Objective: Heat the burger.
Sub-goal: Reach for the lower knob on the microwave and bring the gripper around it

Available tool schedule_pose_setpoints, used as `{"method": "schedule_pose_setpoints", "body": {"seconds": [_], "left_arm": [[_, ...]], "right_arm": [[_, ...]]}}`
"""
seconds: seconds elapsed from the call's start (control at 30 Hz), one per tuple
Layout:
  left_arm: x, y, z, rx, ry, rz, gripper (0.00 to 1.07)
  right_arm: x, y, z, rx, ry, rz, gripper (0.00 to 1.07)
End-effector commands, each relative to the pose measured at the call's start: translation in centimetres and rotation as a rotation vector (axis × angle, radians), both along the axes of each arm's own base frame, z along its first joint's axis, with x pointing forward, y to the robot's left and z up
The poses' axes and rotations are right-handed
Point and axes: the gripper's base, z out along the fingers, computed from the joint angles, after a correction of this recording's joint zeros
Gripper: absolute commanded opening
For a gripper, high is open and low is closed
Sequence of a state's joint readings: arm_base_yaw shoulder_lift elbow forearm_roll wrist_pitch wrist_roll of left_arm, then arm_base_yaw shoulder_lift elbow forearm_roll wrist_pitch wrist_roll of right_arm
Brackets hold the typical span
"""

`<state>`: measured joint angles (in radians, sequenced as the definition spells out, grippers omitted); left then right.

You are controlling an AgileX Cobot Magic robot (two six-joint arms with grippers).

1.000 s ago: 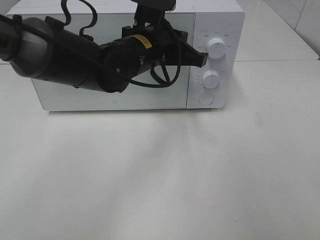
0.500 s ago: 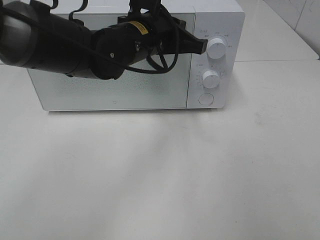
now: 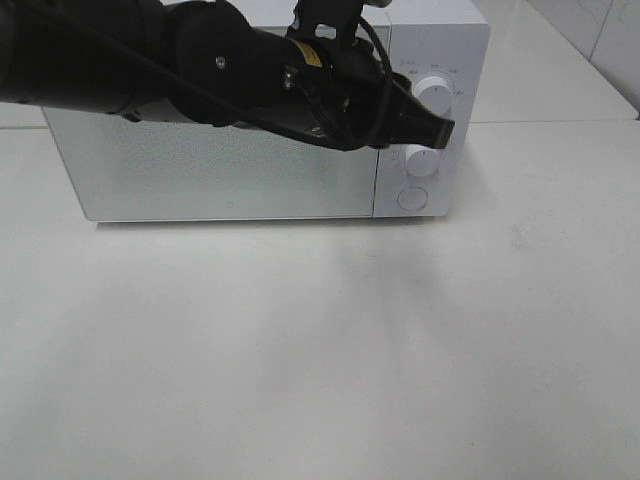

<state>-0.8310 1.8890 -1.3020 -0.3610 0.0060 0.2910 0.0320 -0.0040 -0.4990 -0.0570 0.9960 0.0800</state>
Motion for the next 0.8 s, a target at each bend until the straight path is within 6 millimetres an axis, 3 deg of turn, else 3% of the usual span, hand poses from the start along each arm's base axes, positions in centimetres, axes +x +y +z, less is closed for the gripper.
{"method": "schedule_pose_setpoints", "body": {"seconds": [0.03,0.07,0.1,0.13,0.37,0.63,0.8], "left_arm": [[-1.3,0.3,0.5,0.070,0.102,-0.059,0.83],[-1.3,0.3,0.5,0.070,0.102,-0.059,0.83],[-2.0,0.6,0.3,0.121,0.164,-0.091,1.01],[-2.4,0.8,0.2,0.155,0.197,-0.111,1.02],[-4.5,2.3,1.0,0.303,0.338,-0.203,1.01],[-7.2,5.3,4.0,0.474,0.414,-0.282,1.01],[-7.8,7.1,5.5,0.512,0.450,-0.233,1.00]], "right_arm": [[-0.4,0.0,0.0,0.007,-0.028,-0.007,0.74],[-0.4,0.0,0.0,0.007,-0.028,-0.007,0.74],[-0.4,0.0,0.0,0.007,-0.028,-0.007,0.74],[-0.4,0.0,0.0,0.007,-0.028,-0.007,0.74],[-0.4,0.0,0.0,0.007,-0.028,-0.007,0.74],[-0.4,0.0,0.0,0.007,-0.028,-0.007,0.74],[-0.4,0.0,0.0,0.007,-0.028,-0.007,0.74]]}}
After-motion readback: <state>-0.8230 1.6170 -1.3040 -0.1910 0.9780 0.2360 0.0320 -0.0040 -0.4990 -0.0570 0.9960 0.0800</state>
